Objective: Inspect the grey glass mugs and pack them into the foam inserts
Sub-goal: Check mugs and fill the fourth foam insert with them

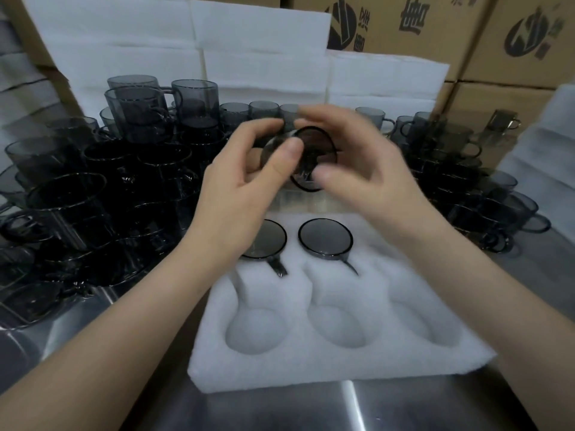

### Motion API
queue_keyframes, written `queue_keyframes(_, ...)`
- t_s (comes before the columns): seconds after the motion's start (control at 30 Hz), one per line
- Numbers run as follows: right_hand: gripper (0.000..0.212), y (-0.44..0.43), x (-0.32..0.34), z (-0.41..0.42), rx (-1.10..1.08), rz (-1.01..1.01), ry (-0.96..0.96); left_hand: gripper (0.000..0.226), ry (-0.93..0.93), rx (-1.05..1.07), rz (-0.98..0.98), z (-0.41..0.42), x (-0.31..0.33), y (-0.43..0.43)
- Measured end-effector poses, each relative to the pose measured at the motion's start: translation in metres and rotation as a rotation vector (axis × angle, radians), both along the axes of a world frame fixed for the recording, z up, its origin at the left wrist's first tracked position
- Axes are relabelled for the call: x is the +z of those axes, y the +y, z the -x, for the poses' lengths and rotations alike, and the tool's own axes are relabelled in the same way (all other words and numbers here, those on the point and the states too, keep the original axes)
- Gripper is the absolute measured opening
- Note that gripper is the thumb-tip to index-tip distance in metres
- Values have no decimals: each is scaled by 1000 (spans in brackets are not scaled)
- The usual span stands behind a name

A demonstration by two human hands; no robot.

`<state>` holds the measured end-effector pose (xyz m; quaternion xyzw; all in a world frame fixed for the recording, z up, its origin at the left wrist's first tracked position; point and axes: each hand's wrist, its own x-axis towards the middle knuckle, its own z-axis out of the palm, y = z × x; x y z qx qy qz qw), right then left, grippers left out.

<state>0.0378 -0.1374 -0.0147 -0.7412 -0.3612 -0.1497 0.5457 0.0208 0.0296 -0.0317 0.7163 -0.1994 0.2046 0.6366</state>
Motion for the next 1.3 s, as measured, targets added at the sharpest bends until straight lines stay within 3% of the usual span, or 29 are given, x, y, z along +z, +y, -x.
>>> queue_keyframes(0.1, 67, 3, 1, 5, -98, 331, -245, 28, 35, 46, 1, -2, -1, 0)
queue_keyframes(0.2, 58, 1, 5, 7, -194, 367, -285, 42, 30, 68, -114, -2, 0, -1)
queue_keyframes(0.27, 49, -1, 10, 9, -232, 301, -107, 51, 24, 68, -196, -3, -1, -1)
queue_keyframes(0.37, 43, -17, 22, 6, -161, 245, 178, 38, 69, 74, -334, -5, -2, 0)
queue_keyframes(0.47, 48, -38, 30, 4, -110, 434, 285, 33, 124, 124, -656, -9, -2, 1)
queue_keyframes(0.53, 47, -47, 33, 5, -93, 550, 342, 28, 160, 133, -739, -10, -3, 2)
queue_keyframes(0.8, 54, -59, 42, 16, -78, 867, 376, 33, 173, 138, -814, -13, -4, 0)
queue_keyframes(1.3, 33, -56, 19, 27, -158, 1019, 306, 31, 161, 146, -843, -12, -5, 5)
